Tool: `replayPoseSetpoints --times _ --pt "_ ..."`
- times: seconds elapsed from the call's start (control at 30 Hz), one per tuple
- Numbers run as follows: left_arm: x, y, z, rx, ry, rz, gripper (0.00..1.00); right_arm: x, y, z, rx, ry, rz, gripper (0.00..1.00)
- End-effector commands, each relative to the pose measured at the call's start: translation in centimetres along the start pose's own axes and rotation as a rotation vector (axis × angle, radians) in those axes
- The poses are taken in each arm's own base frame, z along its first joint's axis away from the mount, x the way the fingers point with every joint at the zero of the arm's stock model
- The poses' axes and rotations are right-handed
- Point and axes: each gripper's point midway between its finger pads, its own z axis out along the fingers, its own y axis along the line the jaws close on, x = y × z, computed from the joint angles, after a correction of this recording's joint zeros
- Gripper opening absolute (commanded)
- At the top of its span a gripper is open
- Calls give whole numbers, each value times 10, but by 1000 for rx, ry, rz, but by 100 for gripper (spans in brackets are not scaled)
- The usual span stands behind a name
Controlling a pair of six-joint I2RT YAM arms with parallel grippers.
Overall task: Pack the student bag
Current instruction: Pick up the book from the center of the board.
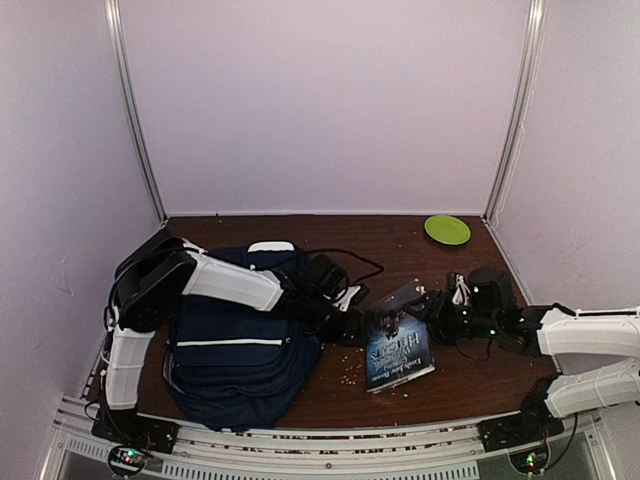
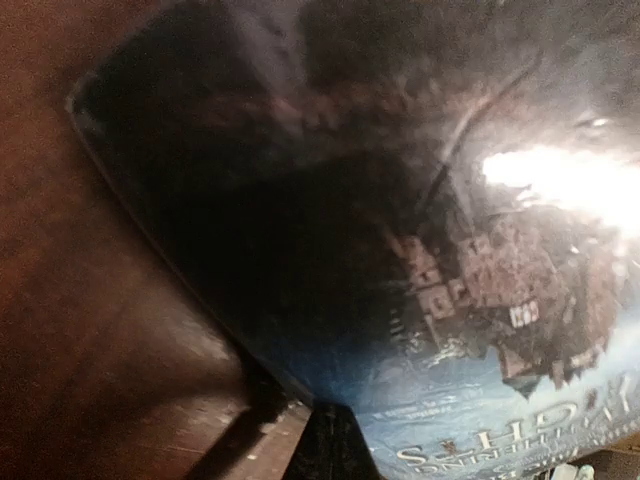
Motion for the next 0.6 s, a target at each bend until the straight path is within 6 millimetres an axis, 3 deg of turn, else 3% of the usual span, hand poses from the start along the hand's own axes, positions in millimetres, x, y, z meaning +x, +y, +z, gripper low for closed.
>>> replayPoseSetpoints --times 0.0,0.3,0.57 --pt "38 -32 22 118 100 53 7 15 79 -7 -253 107 -75 58" --pt "38 -33 20 118 91 58 7 25 54 6 -118 148 -93 56" --pt "36 -31 17 112 80 60 8 31 38 5 -2 172 -153 62"
